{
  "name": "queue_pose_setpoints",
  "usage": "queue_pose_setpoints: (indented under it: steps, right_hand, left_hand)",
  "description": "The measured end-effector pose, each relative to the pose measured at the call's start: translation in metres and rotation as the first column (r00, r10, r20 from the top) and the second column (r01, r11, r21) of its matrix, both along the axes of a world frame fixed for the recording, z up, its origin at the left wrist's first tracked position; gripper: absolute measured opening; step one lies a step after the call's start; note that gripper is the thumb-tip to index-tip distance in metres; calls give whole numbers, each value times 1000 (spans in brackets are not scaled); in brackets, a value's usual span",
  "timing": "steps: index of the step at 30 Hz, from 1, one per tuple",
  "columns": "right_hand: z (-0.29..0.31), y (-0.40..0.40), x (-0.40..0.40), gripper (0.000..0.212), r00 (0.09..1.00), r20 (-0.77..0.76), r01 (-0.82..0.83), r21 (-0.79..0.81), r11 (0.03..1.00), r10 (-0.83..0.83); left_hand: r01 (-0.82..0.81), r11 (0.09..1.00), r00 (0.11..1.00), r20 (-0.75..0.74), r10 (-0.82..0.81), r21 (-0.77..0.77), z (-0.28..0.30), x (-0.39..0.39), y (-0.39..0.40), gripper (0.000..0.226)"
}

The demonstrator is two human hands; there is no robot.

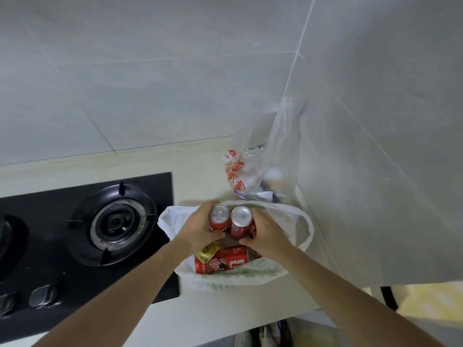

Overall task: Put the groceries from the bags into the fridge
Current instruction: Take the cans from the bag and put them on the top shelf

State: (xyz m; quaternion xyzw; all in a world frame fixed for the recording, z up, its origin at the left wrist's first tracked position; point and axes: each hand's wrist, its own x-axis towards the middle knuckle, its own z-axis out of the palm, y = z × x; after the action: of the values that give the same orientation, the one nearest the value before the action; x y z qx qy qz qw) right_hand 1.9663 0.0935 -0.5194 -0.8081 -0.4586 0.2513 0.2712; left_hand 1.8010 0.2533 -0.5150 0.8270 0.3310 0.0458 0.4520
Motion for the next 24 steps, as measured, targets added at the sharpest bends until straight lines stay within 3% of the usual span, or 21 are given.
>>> queue_pose_setpoints:
  steps: [6,12,18,24]
  right_hand:
    - [-35,15,-1,82,991,31,128,41,991,-129]
    - [-30,14,-7,73,987,-32,159,95,983,-157]
    - [32,-1,-17,68,938,-300,244,221,944,-173]
    - [143,-56,-27,64,878,-343,416,200,887,-334]
  left_hand:
    - [-166,978,984,51,173,-131,-36,9,-5,73]
    - [-197,965,975,65,211,-174,-31,4,-9,73]
    - [-138,970,980,116,163,-199,40,-5,-10,68]
    - [73,990,971,237,-43,-120,153,-12,-19,77]
